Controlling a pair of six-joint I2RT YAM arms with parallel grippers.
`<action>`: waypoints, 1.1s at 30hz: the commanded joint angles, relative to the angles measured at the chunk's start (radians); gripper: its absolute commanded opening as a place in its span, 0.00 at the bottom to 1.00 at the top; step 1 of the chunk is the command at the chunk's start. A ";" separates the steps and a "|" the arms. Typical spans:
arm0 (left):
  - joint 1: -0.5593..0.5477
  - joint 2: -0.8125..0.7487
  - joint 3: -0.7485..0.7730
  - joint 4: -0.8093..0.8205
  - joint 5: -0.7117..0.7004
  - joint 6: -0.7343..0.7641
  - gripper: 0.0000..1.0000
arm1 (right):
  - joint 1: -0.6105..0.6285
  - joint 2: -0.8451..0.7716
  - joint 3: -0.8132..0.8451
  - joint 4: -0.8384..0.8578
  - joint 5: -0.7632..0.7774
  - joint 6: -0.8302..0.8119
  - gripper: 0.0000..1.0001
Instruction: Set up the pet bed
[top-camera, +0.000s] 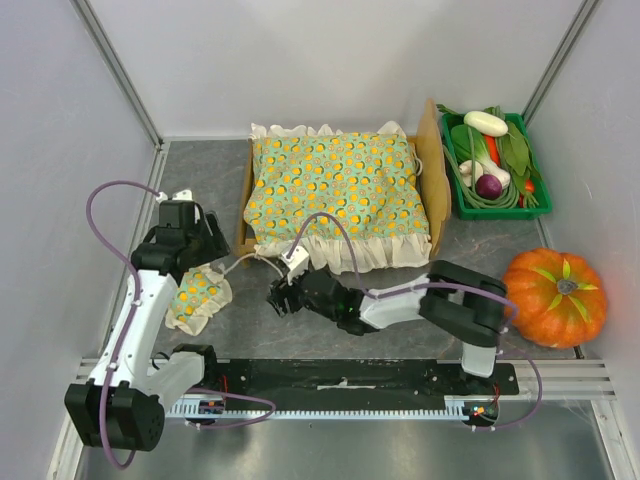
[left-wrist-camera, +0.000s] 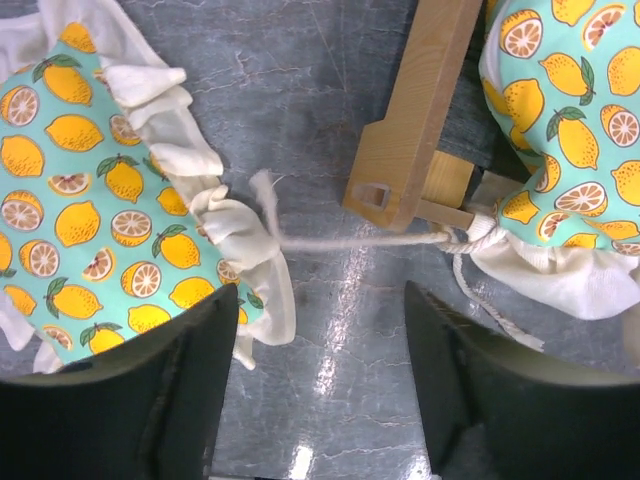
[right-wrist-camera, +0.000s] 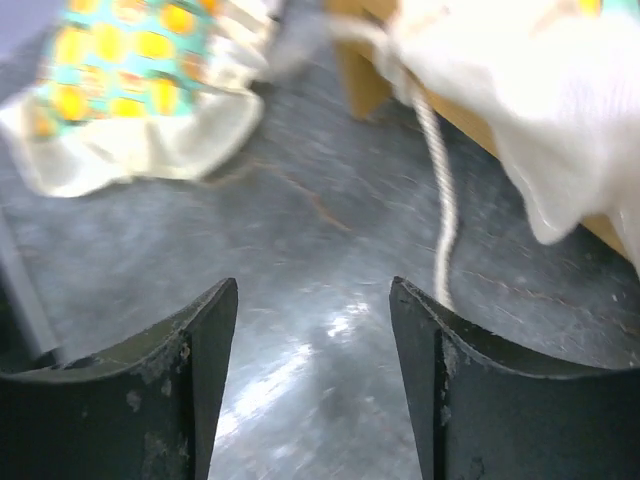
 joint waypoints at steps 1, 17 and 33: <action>0.014 -0.037 0.062 -0.039 -0.075 0.028 0.79 | 0.009 -0.213 -0.024 -0.074 -0.167 -0.044 0.73; -0.320 0.329 0.528 0.212 0.106 0.036 0.94 | -0.589 -0.566 0.514 -1.134 0.279 -0.228 0.95; -0.610 0.700 0.630 0.484 0.403 0.192 0.92 | -0.924 -0.505 0.490 -1.244 0.010 -0.191 0.75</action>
